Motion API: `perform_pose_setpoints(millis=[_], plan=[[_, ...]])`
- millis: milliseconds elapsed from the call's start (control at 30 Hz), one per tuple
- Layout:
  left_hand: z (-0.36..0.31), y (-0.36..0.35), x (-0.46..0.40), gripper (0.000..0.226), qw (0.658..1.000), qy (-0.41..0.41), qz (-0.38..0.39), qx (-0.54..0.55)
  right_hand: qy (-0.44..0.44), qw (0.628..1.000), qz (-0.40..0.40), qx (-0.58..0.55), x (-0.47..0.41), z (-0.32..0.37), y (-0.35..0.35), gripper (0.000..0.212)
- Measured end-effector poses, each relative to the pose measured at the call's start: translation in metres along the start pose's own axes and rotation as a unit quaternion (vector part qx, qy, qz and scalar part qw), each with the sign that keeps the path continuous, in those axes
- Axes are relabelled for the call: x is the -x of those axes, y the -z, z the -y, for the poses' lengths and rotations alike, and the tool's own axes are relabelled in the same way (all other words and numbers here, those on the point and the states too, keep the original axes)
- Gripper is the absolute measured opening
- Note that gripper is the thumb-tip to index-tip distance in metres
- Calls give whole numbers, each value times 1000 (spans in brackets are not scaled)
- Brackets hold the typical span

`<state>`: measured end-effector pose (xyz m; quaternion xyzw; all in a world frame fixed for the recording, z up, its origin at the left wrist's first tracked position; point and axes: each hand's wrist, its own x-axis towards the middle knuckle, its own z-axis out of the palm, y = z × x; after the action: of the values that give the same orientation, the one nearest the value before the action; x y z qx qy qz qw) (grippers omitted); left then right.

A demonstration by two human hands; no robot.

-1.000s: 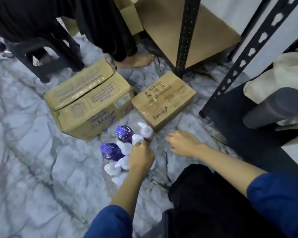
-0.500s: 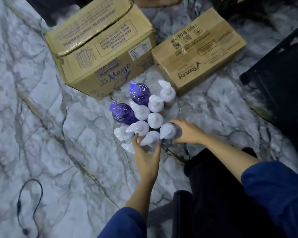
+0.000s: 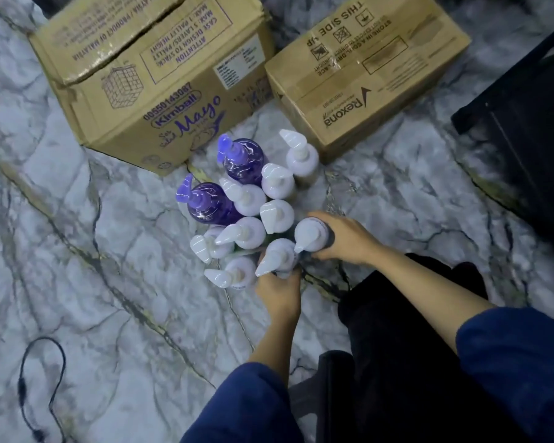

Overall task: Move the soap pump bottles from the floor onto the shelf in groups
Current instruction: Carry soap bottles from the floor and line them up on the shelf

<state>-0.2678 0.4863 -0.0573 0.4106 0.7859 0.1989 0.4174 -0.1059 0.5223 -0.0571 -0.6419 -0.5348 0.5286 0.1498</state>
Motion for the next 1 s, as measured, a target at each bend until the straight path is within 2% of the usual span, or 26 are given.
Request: perform_pose_setpoints(millis=[133, 267, 367, 433, 500, 767, 900, 1000], plan=[[2, -8, -7, 43, 999, 20, 28, -28, -1, 999, -24, -22, 2, -11, 6, 66], [4, -13, -12, 53, 999, 36, 24, -30, 1, 999, -20, -36, -2, -16, -1, 75], [1, -13, -10, 46, 999, 21, 28, -17, 4, 998, -36, -58, -5, -19, -5, 71], [-1, -13, -6, 28, 999, 5, 31, -5, -3, 996, -40, -82, -4, -21, -5, 67], [-8, -14, 0, 37, 999, -18, 45, 3, -22, 991, -54, -121, -1, -23, -4, 66], [-45, -30, 29, 55, 990, -89, 103, 35, -98, 943, -192, -252, 24, -28, 25, 60], [-88, -34, 39, 52, 978, -149, 107, 100, -100, 923, -277, -246, 38, -19, 56, 60], [-124, -34, 45, 69, 966, -188, 125, 122, -79, 908, -333, -242, 52, 4, 85, 68]])
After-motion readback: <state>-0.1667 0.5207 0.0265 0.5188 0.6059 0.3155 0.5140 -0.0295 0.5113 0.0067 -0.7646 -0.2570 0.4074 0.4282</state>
